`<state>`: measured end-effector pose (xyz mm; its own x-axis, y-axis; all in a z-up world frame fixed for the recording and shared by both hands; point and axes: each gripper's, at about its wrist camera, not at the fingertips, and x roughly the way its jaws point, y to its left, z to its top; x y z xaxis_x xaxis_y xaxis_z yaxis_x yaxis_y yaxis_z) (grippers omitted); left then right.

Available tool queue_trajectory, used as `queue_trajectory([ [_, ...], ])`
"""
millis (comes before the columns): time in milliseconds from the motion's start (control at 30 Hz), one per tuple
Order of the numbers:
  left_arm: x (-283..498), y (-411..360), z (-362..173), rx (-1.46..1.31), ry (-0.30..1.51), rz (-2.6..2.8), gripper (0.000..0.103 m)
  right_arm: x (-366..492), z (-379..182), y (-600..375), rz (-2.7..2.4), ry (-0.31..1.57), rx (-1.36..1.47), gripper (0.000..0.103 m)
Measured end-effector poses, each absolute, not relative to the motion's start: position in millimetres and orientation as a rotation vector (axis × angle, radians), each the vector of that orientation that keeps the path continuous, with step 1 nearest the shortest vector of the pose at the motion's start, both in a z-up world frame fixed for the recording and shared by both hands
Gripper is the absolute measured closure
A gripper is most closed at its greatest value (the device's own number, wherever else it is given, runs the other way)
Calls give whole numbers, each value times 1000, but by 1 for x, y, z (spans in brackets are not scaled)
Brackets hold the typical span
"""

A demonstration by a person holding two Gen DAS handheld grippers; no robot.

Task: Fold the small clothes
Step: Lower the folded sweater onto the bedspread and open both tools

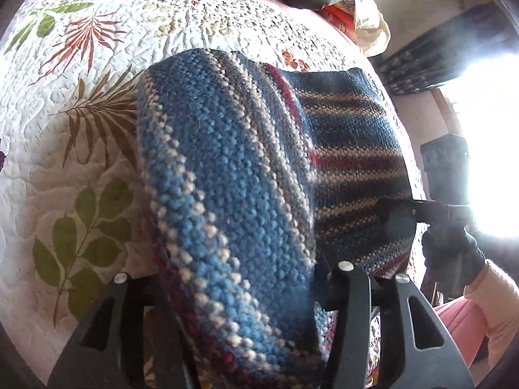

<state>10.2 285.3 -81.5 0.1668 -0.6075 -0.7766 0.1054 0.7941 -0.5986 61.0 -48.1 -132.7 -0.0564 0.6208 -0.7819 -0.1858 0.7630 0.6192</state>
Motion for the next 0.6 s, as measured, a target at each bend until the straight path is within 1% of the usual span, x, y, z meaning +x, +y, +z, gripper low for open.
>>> queue_trajectory([
  [100, 5, 290, -67, -440, 1329, -465, 51, 54, -116, -48, 627, 1482, 314, 25],
  [167, -10, 309, -53, -480, 1334, -402, 49, 45, -103, -55, 594, 1463, 289, 25],
  [267, -26, 324, -35, -563, 1330, -302, 47, 32, -95, -65, 546, 1477, 362, 23],
  [400, -59, 327, -10, -547, 1289, -281, 46, 9, -96, -74, 544, 1529, 451, 23],
  [433, -67, 325, -5, -542, 1279, -291, 44, 6, -96, -75, 543, 1536, 451, 23],
  [467, -73, 324, -4, -533, 1285, -291, 42, 2, -95, -77, 539, 1534, 448, 23],
  [600, -97, 320, -8, -521, 1321, -291, 42, -9, -88, -86, 533, 1509, 445, 23],
])
